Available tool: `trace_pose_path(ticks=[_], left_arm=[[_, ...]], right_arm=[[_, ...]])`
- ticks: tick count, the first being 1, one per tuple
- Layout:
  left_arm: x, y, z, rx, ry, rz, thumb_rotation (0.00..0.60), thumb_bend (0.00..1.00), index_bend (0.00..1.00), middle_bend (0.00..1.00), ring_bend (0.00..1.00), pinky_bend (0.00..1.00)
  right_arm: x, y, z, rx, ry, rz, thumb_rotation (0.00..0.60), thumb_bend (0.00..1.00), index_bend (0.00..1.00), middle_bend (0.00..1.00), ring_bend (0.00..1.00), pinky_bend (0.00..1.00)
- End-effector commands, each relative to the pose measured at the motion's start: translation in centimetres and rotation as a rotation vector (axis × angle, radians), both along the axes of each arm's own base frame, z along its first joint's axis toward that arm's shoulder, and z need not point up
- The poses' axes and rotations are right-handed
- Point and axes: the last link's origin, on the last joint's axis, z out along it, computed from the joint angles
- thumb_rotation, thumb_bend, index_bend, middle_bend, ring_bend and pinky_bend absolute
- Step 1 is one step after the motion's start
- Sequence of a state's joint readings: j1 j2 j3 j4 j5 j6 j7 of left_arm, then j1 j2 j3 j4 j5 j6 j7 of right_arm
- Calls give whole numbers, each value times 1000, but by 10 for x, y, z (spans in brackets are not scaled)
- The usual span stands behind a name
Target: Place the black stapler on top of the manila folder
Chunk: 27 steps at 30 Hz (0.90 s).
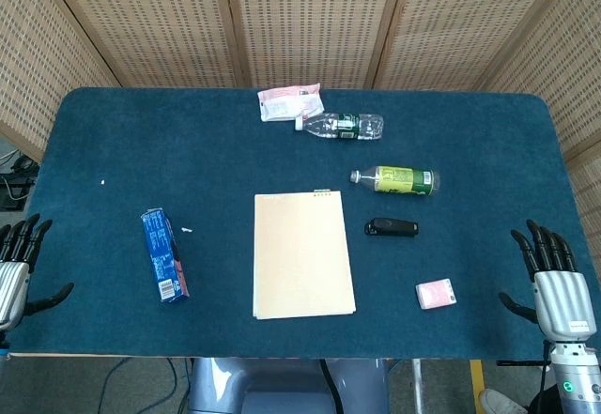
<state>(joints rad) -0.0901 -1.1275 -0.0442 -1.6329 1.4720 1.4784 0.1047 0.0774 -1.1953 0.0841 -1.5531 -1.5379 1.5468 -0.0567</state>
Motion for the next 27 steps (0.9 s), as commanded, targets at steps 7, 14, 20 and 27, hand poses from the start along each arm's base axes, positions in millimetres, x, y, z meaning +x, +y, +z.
trace_pose_path(ticks=[7,14,20,27], left_arm=[[-2,4,0,5,-7,13,600,217,0,0,0,0],[2,5,-2,-4,1,-10,600,217,0,0,0,0],[2,4,-1,-10,-1,-8,600,205,0,0,0,0],[1,2,1,-7,6,-2,600,0,0,0,0,0]], right_arm=[[-2,-1,-6,21,8,-7,600,216,136,0,0,124],[-1,3,-4,18,-2,-2,600,216,136,0,0,124],[-1,4,-4,22,-6,-1,600,216,136,0,0,124],[1,4,-5,25,-9,11,600,216,135,0,0,124]])
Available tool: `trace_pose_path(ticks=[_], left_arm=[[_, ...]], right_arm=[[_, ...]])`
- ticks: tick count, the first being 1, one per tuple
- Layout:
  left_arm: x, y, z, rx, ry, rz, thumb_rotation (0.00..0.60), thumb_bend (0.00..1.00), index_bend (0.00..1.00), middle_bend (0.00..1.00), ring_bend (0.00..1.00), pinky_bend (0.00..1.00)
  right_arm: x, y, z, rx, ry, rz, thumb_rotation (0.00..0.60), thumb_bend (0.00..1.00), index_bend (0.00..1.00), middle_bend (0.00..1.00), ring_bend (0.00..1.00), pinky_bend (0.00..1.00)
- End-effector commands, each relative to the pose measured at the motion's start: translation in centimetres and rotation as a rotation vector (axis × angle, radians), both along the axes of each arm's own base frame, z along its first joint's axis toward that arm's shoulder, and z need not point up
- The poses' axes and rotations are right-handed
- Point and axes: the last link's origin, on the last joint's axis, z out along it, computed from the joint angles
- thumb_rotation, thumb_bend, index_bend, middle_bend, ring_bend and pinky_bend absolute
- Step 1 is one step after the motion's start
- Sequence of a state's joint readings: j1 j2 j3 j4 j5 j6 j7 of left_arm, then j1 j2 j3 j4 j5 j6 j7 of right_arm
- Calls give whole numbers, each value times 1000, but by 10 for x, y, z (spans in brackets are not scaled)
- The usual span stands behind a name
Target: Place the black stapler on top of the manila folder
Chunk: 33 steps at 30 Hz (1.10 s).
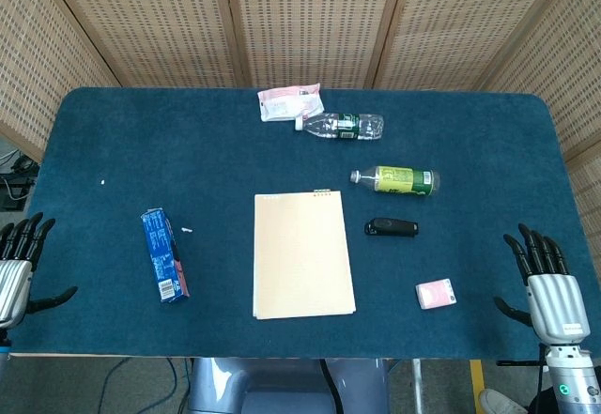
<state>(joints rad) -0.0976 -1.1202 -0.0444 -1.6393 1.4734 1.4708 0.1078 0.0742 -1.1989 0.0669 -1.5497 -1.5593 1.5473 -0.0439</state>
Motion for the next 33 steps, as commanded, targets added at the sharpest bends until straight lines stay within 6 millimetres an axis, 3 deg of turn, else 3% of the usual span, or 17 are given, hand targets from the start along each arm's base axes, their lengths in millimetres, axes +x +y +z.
trace_pose_path(ticks=[1,18,27,33], left_arm=[[-1,0,1,4,4,5,600,0,0,0,0,0],[-2,-1,2,10,11,8,600,0,0,0,0,0],[0,0,1,8,11,2,600,0,0,0,0,0],[-1,0,3,10,3,3,600,0,0,0,0,0]], right_arm=[[0,0,-1,4,2,0,600,216,135,0,0,124],[8,-10,-8,24,-15,18,600,216,149,4,0,161],[37,-62,-23,106,11,41,600,216,224,82,0,202],[50,-103,-49,196,11,-14,600,213,253,113,14,230]])
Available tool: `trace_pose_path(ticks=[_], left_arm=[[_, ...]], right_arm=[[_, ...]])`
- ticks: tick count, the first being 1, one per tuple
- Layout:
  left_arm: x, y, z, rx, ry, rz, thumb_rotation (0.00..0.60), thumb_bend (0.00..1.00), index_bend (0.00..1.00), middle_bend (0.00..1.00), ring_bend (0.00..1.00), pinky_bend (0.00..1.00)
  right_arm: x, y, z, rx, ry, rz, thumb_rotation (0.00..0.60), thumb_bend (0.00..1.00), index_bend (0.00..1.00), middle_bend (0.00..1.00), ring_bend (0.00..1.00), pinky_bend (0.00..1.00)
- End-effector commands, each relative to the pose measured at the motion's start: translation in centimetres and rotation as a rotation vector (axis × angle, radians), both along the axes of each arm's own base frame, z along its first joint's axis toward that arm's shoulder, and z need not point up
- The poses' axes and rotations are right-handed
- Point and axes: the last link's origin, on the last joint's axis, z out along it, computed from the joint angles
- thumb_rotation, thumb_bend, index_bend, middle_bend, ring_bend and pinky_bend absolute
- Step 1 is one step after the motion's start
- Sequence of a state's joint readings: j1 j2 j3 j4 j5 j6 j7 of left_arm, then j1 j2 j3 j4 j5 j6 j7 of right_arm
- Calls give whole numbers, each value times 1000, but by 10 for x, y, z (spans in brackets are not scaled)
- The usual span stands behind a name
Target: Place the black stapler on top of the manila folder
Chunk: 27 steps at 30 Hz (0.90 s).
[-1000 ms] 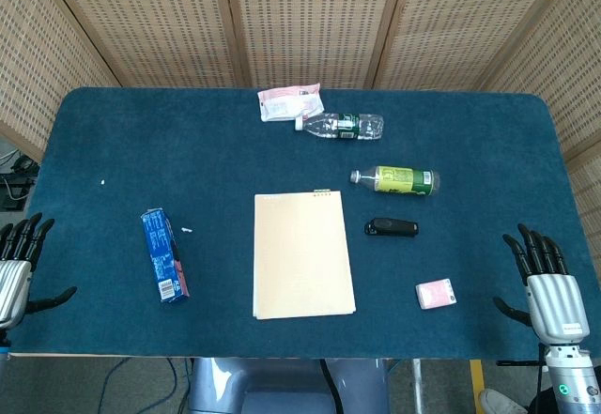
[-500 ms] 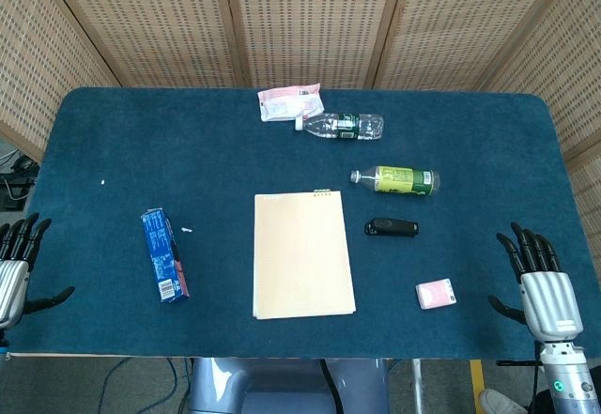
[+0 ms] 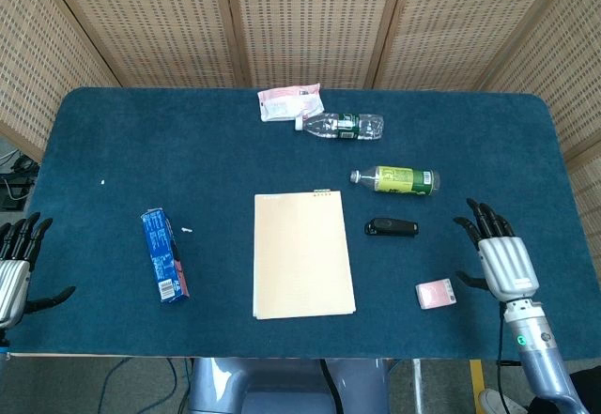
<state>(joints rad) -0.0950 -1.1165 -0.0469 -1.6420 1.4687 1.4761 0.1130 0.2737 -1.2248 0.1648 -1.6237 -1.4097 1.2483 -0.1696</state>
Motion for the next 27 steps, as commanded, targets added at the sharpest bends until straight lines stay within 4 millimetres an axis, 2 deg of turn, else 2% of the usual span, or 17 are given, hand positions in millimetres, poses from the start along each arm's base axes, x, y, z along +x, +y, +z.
trace_pose_path(ticks=[1,4,7,17,27], left_arm=[[0,0,1,1,-3,0,600,0,0,0,0,0],[-1,0,1,-1,-5,1,600,0,0,0,0,0],[-1,1,-1,-11,-4,4,600,0,0,0,0,0],[-1,2,-4,-27,-1,0,600,0,0,0,0,0],[-2,2,-4,-31,-10,4,600,0,0,0,0,0]], right_arm=[[13,-32,-19,46,1,-32,600,213,256,116,18,233],[17,-41,-27,61,-4,-52,600,211,273,124,28,243],[25,-54,-42,90,-8,-65,600,212,290,140,43,264],[43,-71,-71,134,-16,-70,600,240,325,167,60,284],[43,-85,-100,172,12,-102,600,247,345,191,80,300]])
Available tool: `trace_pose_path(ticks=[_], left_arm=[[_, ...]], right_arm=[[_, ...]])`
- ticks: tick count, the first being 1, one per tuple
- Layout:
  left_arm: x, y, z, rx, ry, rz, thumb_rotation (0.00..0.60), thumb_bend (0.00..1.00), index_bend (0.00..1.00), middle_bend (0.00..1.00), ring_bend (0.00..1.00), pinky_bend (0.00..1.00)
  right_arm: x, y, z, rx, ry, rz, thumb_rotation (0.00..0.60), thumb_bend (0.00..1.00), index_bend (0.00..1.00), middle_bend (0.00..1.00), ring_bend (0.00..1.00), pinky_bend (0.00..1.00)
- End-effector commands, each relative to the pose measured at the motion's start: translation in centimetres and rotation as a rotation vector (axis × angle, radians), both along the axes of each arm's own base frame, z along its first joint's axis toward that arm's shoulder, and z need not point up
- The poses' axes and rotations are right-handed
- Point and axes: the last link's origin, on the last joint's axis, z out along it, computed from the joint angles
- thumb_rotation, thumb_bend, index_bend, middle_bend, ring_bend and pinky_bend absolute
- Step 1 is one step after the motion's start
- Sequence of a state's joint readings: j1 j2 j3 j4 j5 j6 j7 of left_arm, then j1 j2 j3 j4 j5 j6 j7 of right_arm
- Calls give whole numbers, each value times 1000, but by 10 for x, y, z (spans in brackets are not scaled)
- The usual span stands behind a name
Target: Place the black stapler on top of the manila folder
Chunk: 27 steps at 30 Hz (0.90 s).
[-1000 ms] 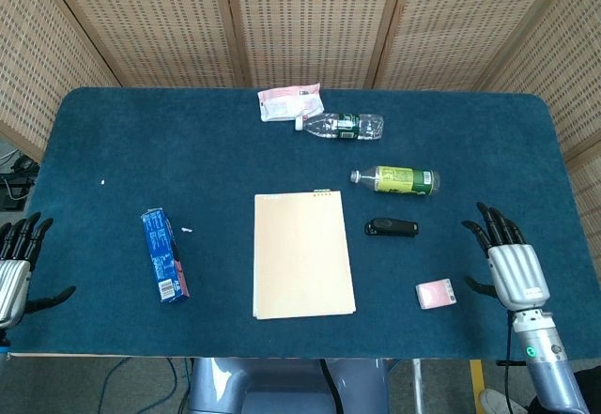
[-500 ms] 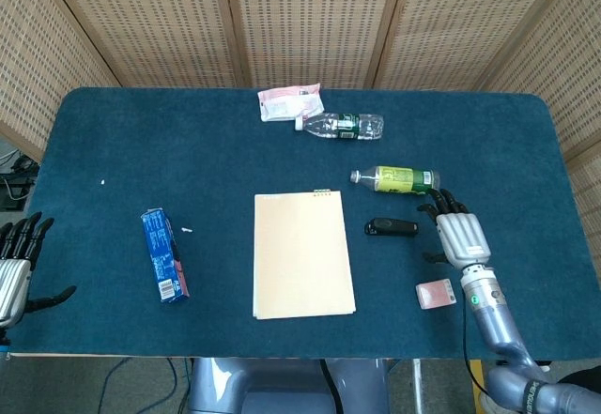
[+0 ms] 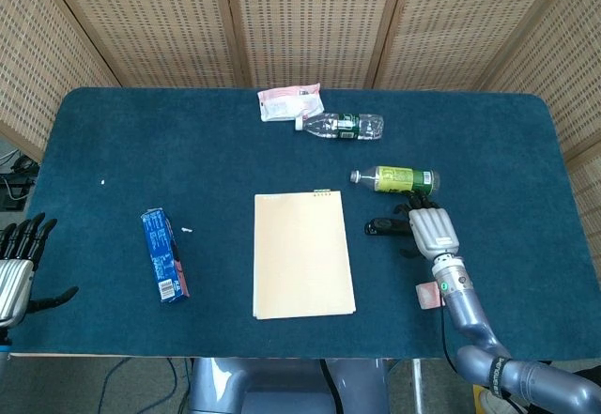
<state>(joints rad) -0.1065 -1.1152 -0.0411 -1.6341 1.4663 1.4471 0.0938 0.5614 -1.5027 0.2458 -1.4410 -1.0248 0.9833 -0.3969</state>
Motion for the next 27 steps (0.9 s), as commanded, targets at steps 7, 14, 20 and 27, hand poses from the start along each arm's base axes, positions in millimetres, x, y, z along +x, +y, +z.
trace_pose_path(ticks=[7,14,20,27], left_arm=[[0,1,-2,-11,-4,-3,600,0,0,0,0,0],[1,1,-3,-20,-11,-2,600,0,0,0,0,0],[1,1,-4,-26,-16,-6,600,0,0,0,0,0],[2,1,-6,-32,-17,-9,600,0,0,0,0,0]], right_arm=[[-2,-12,-16,5,-8,-19,600,259,365,213,98,318],[-13,-13,-32,-19,-12,-17,600,318,480,336,228,410],[-18,-12,-39,-65,-39,9,600,370,696,561,476,597],[-4,-12,-14,-149,-76,115,600,411,804,663,592,708]])
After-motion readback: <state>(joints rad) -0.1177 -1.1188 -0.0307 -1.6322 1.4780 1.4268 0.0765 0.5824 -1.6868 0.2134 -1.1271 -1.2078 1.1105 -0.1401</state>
